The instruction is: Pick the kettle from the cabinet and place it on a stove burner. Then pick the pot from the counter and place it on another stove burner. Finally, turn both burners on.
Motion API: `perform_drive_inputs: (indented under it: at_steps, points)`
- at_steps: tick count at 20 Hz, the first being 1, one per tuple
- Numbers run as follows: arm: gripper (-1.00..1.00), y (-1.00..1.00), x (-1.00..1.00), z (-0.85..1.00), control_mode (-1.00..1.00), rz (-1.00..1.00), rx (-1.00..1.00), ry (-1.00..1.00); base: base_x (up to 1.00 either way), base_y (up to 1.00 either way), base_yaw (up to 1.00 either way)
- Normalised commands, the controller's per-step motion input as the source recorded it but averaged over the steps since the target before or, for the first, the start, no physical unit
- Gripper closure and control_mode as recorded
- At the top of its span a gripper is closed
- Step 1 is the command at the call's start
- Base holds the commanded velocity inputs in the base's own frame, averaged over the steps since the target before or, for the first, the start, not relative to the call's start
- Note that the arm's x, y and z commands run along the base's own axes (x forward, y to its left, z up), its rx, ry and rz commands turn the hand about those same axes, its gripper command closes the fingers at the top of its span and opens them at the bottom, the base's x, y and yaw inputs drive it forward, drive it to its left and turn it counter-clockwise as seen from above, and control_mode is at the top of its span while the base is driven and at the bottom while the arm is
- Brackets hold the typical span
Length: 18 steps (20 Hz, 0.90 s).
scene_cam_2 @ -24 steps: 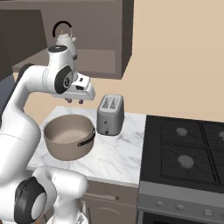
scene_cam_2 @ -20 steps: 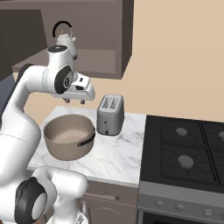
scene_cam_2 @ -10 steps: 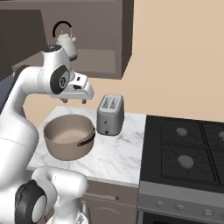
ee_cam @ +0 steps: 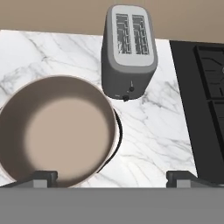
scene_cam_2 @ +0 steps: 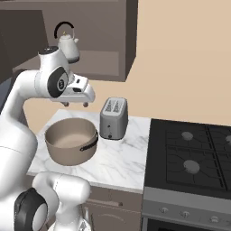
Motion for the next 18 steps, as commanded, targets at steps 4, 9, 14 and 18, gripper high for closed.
perform_drive_inputs:
  at_steps: [4, 9, 14, 18]
  points:
    - [-1.0, 0.0, -0.27, 0.0, -1.0, -0.04, 0.0, -0.11, 0.0, 0.0, 0.0]
    - [-1.0, 0.0, -0.32, 0.0, -1.0, -0.02, 0.0, -0.17, 0.0, 0.0, 0.0]
    - [-1.0, 0.01, -0.18, 0.0, -1.0, -0.01, 0.0, -0.12, 0.0, 0.0, 0.0]
    - [-1.0, 0.0, -0.01, 0.05, -1.0, -0.01, 0.0, -0.04, 0.0, 0.0, 0.0]
